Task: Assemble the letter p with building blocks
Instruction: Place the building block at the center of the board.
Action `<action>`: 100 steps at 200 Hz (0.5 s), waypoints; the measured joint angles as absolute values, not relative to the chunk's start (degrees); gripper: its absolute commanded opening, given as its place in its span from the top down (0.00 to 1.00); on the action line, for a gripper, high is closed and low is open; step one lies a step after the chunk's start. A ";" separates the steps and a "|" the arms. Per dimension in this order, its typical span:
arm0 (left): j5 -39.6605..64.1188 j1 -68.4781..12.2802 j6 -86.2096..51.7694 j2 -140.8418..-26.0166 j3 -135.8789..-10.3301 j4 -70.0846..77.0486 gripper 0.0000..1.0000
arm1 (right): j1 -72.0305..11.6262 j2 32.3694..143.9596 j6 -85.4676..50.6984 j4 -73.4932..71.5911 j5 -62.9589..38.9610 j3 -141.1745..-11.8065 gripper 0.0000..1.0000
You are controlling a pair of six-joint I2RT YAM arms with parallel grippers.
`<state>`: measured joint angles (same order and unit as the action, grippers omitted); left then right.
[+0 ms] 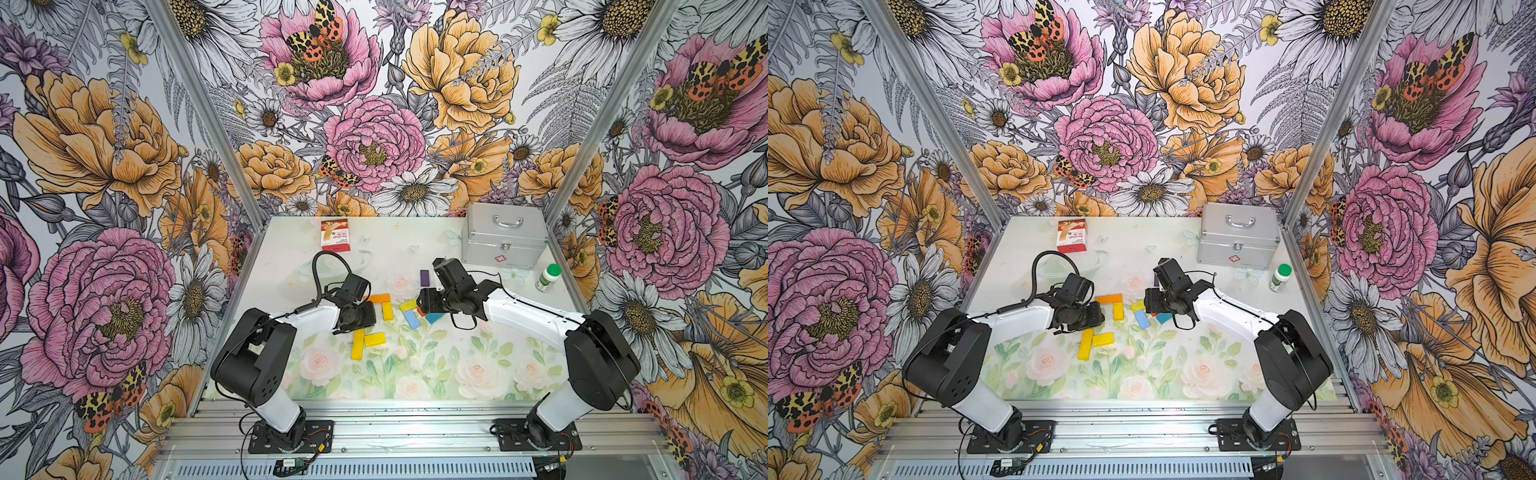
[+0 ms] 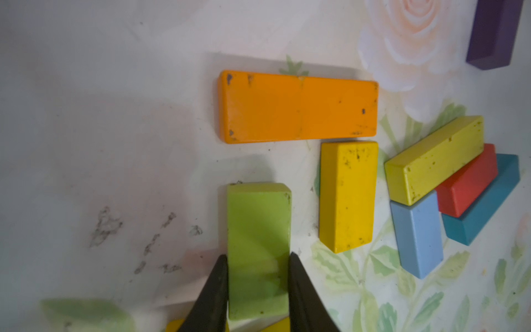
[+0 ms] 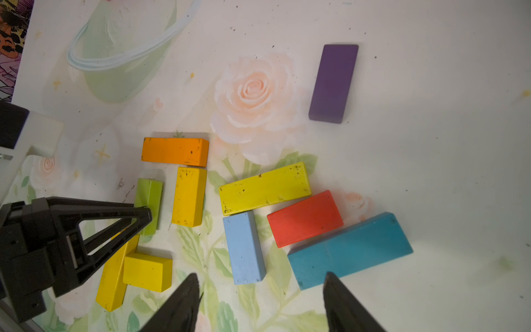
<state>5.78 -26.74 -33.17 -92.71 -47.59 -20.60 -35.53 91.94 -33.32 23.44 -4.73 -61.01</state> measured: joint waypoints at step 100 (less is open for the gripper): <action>0.05 -25.52 -33.89 -75.83 -39.62 -20.14 0.36 | -38.89 92.03 -33.76 23.49 -6.33 -61.30 0.72</action>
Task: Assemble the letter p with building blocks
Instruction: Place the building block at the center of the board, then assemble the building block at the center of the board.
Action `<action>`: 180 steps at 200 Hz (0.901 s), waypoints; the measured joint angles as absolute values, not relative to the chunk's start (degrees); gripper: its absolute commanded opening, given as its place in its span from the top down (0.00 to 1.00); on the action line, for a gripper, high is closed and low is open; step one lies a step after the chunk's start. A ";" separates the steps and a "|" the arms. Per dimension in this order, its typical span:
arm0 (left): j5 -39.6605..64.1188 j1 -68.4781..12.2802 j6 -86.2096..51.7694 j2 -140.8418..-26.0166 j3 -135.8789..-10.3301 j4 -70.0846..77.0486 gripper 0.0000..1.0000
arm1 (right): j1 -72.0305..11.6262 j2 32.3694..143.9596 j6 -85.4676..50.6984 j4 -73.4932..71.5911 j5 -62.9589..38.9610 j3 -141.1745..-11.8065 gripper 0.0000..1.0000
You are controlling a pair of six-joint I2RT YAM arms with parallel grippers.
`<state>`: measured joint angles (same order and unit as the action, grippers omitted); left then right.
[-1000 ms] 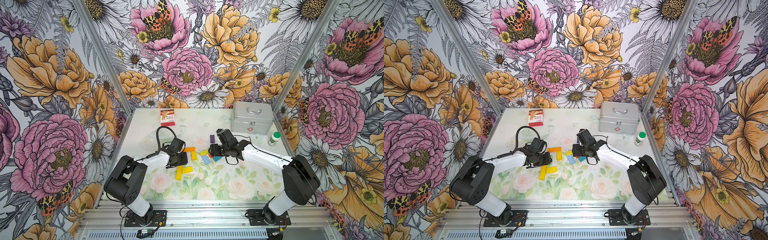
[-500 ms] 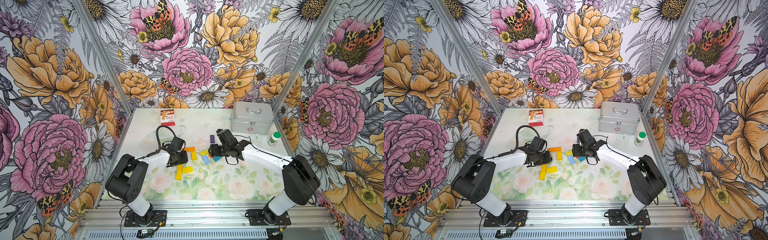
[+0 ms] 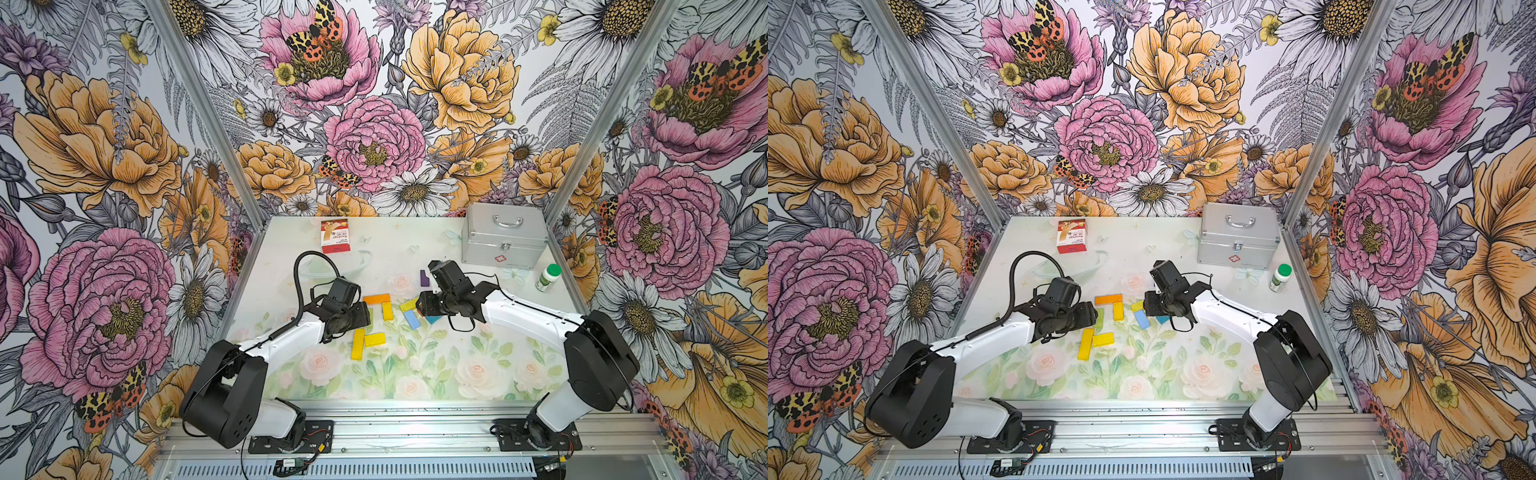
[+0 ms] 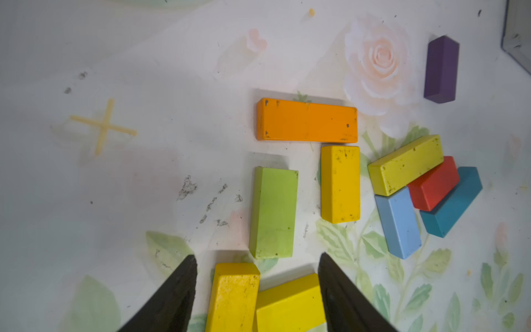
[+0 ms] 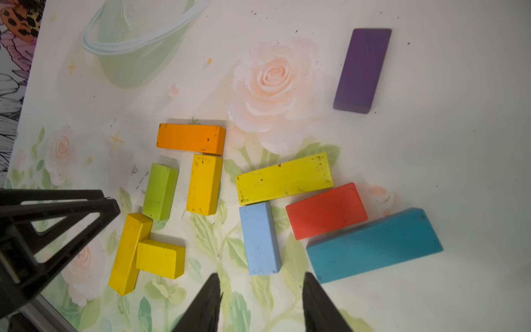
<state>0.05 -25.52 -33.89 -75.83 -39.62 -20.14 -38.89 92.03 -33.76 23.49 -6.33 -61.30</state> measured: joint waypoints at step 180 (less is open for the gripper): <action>14.13 -16.25 -33.10 -81.23 -30.11 -4.78 1.00 | -48.14 115.31 -39.66 19.84 -14.83 -77.76 1.00</action>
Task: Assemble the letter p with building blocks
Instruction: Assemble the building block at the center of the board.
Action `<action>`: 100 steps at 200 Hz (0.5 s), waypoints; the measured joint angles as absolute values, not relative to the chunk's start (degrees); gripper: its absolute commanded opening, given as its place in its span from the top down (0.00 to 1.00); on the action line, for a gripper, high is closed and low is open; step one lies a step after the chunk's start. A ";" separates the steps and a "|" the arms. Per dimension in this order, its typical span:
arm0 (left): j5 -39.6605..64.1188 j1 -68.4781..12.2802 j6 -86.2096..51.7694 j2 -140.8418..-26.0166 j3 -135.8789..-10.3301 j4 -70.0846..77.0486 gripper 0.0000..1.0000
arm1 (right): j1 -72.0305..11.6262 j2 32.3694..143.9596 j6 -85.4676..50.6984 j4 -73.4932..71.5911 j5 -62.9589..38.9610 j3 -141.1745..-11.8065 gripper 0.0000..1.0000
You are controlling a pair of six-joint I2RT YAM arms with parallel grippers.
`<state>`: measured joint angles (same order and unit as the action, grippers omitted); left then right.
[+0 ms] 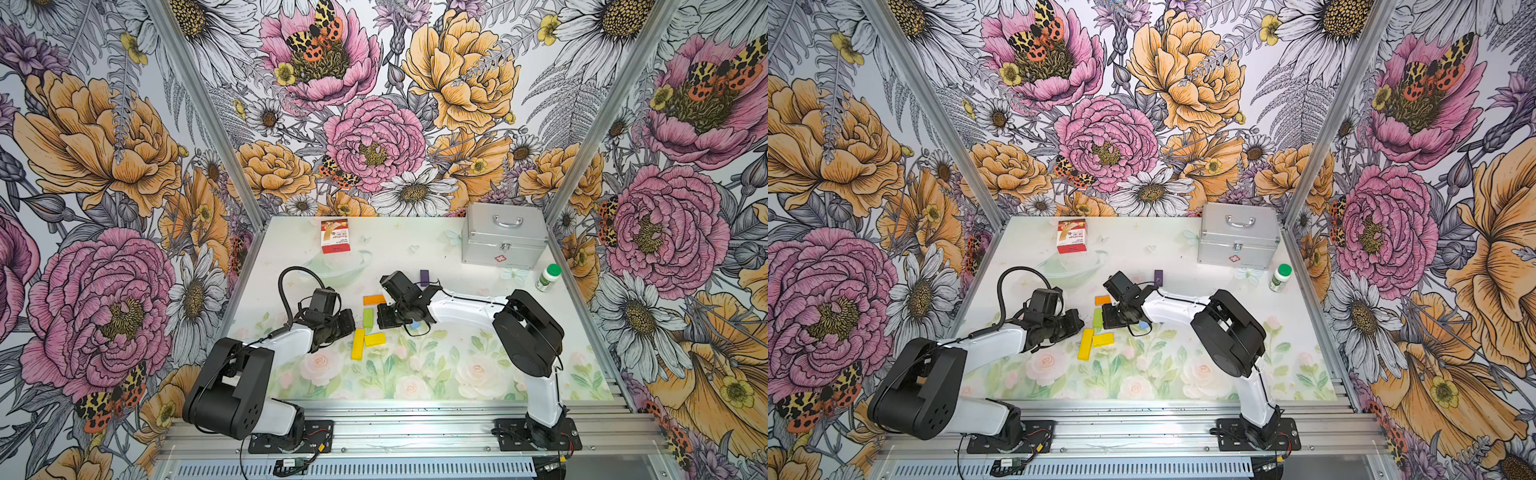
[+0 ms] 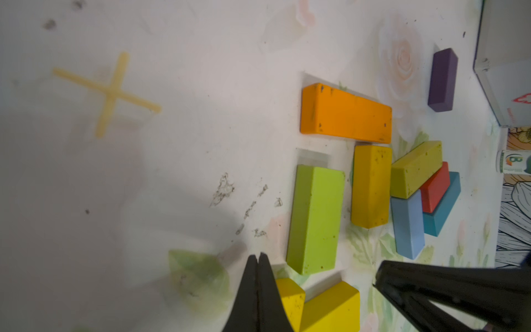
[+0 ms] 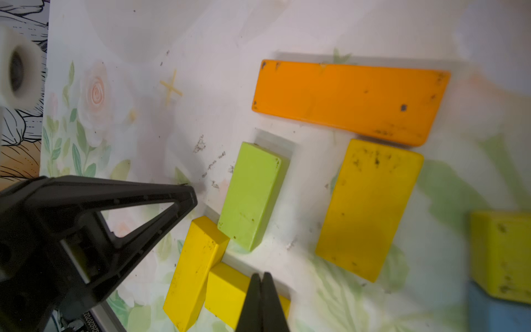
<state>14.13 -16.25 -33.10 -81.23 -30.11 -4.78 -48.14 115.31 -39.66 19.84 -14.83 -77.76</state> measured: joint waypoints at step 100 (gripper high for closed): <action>16.23 -16.95 -33.12 -84.97 -30.76 -1.96 1.00 | -47.79 119.52 -40.05 19.44 -16.45 -80.73 1.00</action>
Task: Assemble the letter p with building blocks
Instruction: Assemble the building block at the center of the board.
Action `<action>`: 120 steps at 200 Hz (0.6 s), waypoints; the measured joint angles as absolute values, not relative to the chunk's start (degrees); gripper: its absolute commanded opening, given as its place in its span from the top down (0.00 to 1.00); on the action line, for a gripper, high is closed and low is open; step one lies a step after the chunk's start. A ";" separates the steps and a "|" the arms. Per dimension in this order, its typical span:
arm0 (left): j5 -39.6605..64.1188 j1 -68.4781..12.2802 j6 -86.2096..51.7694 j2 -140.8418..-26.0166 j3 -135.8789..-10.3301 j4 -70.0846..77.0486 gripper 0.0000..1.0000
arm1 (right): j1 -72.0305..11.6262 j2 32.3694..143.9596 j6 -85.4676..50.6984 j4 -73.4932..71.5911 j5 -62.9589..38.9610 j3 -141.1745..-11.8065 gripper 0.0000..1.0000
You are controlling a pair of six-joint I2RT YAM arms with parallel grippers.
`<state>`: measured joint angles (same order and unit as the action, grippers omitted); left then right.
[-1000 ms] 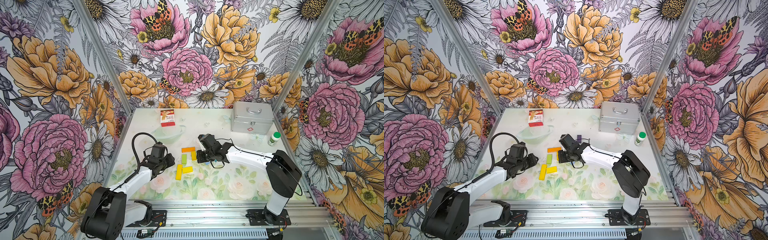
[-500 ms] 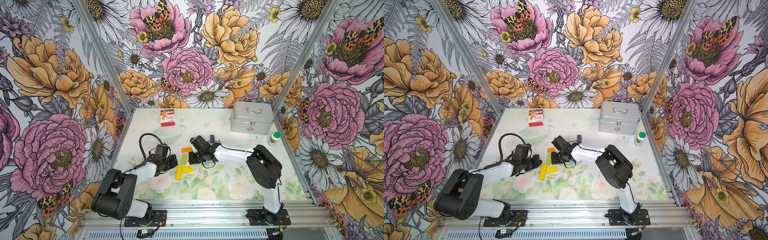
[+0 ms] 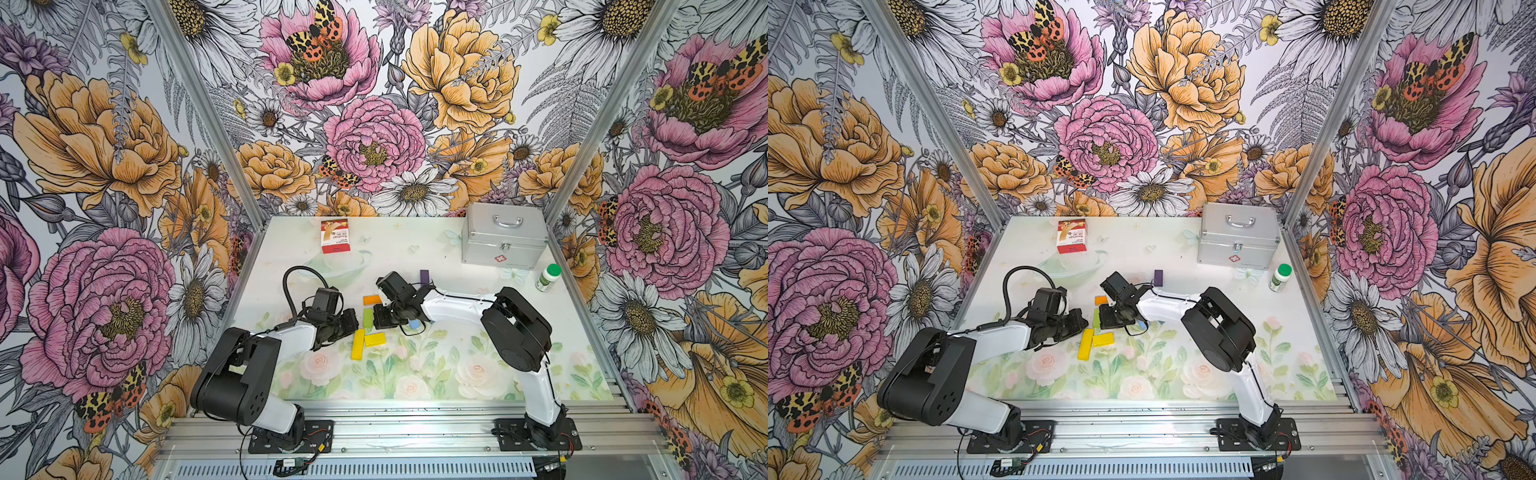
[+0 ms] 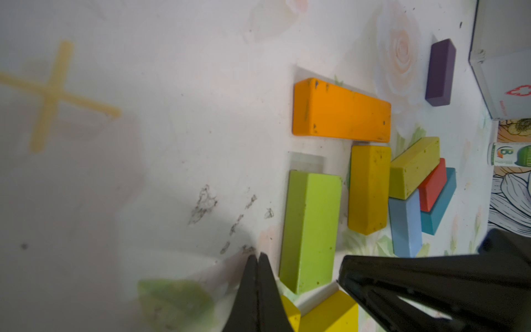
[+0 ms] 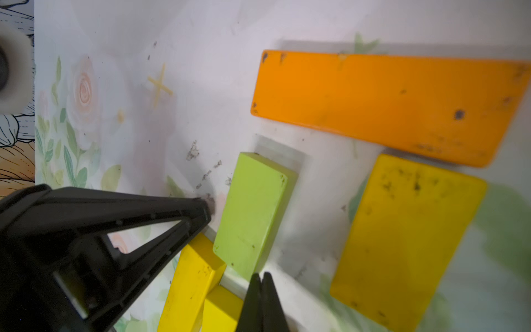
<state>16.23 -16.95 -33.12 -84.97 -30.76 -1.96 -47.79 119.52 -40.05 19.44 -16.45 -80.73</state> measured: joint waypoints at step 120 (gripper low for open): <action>16.36 -18.41 -34.22 -87.85 -32.58 -0.05 1.00 | -45.78 121.54 -40.12 19.14 -18.33 -82.39 1.00</action>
